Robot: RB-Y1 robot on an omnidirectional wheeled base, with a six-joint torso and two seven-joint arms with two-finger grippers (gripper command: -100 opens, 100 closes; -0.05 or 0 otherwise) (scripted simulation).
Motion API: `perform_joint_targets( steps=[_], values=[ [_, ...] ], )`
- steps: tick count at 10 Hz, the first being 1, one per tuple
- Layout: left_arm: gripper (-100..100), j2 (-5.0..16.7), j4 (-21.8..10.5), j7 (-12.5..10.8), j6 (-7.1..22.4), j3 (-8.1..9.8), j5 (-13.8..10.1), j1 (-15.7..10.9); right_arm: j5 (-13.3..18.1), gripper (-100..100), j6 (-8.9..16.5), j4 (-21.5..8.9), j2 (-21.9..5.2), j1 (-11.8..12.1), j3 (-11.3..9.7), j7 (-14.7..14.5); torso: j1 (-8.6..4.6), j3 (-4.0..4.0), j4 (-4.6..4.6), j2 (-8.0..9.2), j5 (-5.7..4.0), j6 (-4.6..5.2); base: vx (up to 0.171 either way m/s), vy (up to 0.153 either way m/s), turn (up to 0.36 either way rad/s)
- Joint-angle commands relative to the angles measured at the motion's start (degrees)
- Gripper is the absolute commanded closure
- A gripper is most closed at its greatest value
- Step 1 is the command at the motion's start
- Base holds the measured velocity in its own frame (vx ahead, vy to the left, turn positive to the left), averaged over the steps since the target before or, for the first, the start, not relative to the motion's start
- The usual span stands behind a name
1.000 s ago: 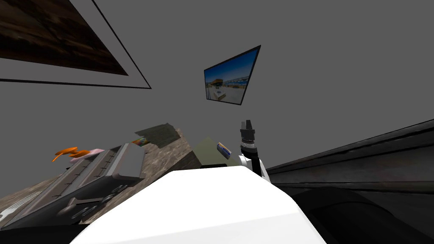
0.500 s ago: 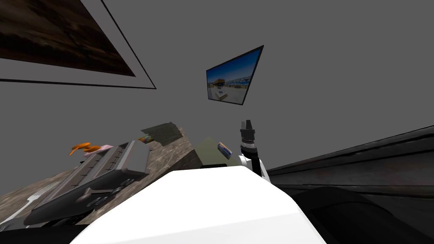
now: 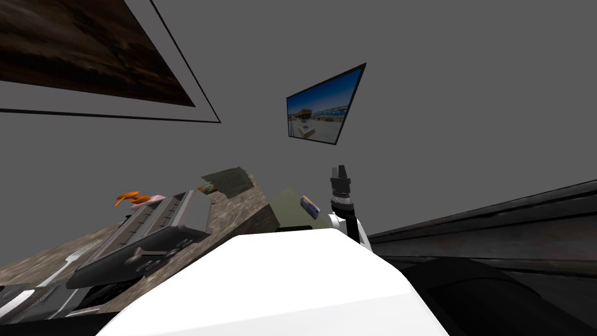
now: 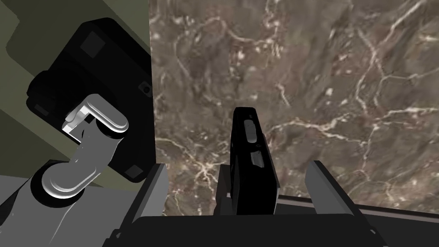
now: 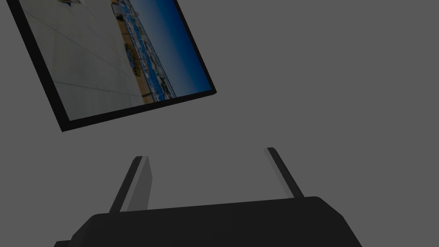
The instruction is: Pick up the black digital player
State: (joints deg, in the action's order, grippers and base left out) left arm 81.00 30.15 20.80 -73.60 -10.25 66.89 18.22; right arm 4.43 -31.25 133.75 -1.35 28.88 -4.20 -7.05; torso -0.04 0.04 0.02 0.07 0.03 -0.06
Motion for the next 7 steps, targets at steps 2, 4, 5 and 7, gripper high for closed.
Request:
perform_joint_targets(
  steps=[2, 4, 5, 7],
  values=[
    [-100, 0.18, 3.22, -2.08, 0.54, 1.86, 2.28, 1.73, 0.00, 0, 0.00, 0.00, 0.00, 0.00, 0.00, 0.00, -0.01, 0.01, 0.00, 0.01, -0.01, 0.00, -0.012, 0.008, 0.019],
    [-100, -0.49, 5.14, -4.24, 0.22, 4.19, 6.04, 0.74, 0.00, 0, 0.00, 0.00, 0.00, 0.00, 0.00, 0.00, 0.00, 0.02, 0.01, 0.03, -0.01, -0.01, -0.020, 0.013, 0.064],
    [-100, -1.16, 7.07, -6.40, -0.11, 6.52, 7.71, -0.25, 0.00, 0, 0.00, 0.00, 0.00, 0.00, 0.00, 0.00, 0.00, 0.01, 0.01, 0.02, 0.00, 0.01, -0.020, 0.020, 0.067],
    [-100, -1.16, 7.07, -6.40, -0.11, 6.52, 10.14, -0.25, 0.00, 0, 0.00, 0.00, 0.00, 0.00, 0.00, 0.00, 0.01, 0.01, 0.00, 0.02, 0.00, 0.00, -0.015, 0.010, 0.018]
  ],
)
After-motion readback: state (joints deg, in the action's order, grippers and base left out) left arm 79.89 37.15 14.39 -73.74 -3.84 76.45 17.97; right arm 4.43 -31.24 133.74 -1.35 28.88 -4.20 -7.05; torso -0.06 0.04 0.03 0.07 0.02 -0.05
